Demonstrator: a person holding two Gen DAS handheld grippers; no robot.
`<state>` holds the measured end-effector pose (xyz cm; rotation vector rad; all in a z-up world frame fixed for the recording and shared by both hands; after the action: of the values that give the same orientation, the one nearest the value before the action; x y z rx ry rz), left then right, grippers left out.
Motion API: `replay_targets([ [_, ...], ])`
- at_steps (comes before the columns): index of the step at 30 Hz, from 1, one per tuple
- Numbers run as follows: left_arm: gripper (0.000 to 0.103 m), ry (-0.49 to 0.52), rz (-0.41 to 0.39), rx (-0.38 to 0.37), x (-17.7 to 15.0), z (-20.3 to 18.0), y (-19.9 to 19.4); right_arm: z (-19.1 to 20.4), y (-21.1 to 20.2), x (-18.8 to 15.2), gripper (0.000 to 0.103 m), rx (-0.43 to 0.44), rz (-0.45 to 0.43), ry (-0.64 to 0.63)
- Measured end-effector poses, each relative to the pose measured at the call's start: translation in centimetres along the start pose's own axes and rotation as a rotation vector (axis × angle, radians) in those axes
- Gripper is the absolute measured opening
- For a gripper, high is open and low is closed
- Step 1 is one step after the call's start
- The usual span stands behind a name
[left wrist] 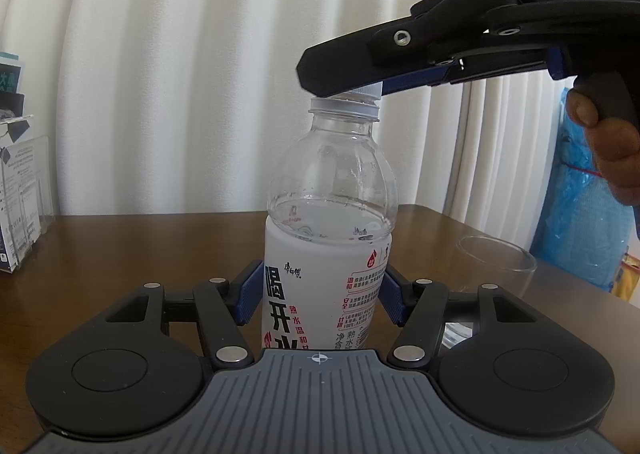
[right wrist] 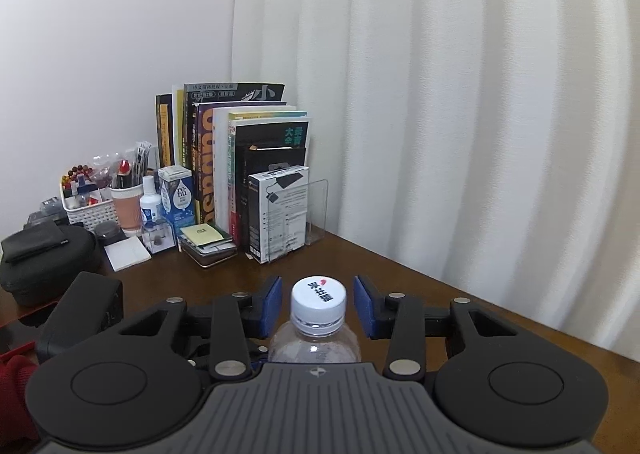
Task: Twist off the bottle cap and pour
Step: 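Twist the cap further with the right tool, then open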
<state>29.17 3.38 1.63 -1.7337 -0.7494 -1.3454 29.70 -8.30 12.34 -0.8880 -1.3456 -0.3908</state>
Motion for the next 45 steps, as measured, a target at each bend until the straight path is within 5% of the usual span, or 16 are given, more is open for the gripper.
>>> replay_targets([
  [12, 0.060, -0.001, 0.001, -0.007, 0.0, 0.6, 0.4, 0.1, 0.1, -0.5, 0.032, -0.040, -0.056, 0.033],
  [31, 0.060, 0.017, 0.003, 0.005, 0.1, 0.6, 0.6, 0.4, 0.0, -1.0, 0.032, -0.052, -0.056, 0.015],
  [45, 0.060, 0.022, 0.004, 0.009, 0.0, -0.1, 0.1, -1.2, 0.6, -0.1, 0.032, 0.196, 0.032, -0.119],
])
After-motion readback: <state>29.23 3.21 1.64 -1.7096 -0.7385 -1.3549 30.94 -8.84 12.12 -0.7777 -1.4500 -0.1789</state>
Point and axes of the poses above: each gripper's, at about its wrist camera, not at the fingertips, and y roughly the way its jaws point, z to its left, x to its top, the point moved 5 cm from there along y, roughly the way its jaws point, and after that the axes turned 2 degrees about -z, right-handed, at the moved point
